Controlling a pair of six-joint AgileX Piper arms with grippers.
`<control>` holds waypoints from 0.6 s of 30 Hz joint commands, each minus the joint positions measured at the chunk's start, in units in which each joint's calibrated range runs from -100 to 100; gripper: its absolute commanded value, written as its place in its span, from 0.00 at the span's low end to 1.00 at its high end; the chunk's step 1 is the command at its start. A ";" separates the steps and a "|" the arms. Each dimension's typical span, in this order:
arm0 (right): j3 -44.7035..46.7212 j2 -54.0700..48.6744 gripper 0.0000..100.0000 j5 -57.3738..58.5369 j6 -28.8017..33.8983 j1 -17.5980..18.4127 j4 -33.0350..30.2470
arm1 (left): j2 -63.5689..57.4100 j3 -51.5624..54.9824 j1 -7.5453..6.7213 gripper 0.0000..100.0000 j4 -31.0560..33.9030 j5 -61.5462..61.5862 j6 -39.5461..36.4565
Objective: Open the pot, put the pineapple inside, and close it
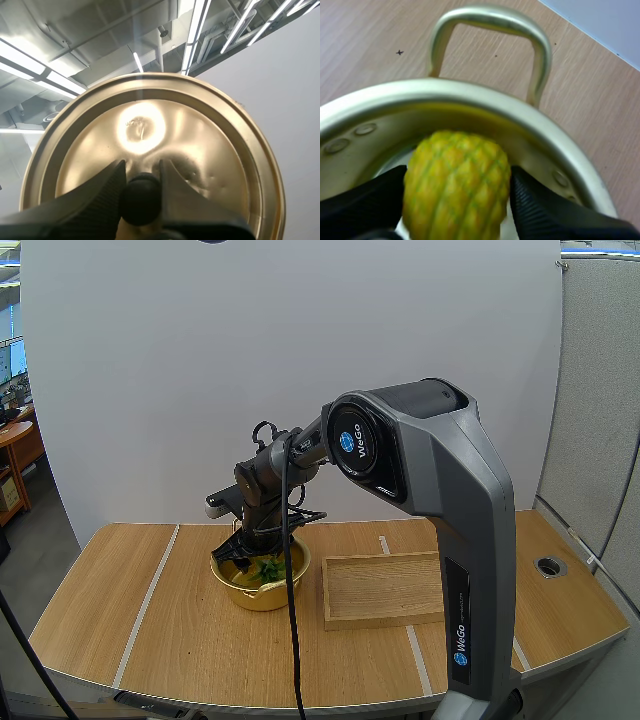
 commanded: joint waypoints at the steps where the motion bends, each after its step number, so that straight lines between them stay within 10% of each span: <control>1: -0.20 -1.07 1.00 0.60 -0.20 0.01 0.03 | -0.21 -0.40 -0.10 0.00 0.11 -1.89 -0.45; 18: -0.34 -21.70 1.00 13.44 -0.07 0.01 0.03 | -0.21 -0.40 -0.10 0.00 0.11 -1.89 -0.45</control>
